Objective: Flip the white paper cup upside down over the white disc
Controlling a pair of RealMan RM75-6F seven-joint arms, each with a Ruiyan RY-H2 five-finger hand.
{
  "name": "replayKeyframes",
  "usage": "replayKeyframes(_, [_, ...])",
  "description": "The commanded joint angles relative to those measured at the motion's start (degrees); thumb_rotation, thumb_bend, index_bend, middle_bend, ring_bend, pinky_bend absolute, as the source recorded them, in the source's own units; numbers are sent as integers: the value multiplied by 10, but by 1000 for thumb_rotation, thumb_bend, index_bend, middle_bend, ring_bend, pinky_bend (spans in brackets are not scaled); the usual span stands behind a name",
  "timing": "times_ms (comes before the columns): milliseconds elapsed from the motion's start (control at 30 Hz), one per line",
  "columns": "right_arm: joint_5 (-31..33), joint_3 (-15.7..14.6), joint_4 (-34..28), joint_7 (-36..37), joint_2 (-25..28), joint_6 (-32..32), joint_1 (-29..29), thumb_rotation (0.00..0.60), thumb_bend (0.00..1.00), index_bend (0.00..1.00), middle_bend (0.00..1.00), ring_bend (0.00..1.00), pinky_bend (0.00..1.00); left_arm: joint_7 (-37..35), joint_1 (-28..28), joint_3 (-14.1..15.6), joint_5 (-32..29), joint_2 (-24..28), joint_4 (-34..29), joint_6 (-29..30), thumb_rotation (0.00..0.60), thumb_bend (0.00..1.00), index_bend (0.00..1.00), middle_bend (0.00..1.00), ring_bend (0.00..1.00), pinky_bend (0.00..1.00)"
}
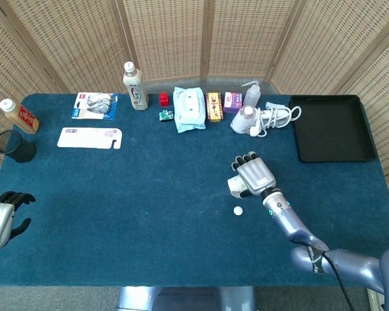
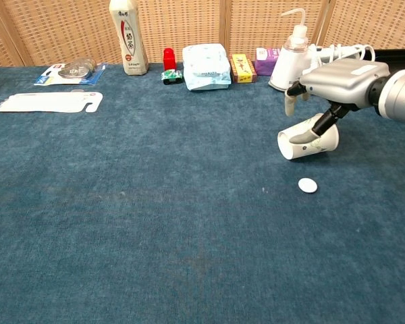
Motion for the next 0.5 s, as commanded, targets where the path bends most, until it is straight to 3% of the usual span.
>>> replayKeyframes(33, [-11,-6,12,3,-5,0,-3,305,273,337,256,253,166,0,0,0,1,0,-1,0,600,231,409,469,353,452])
replayKeyframes(500, [-47,-9,48,18,-24,-4,-5,328,273,353,264,261,169,-2,2,1,-1,2,-2,-2,600,231,408,469,354,453])
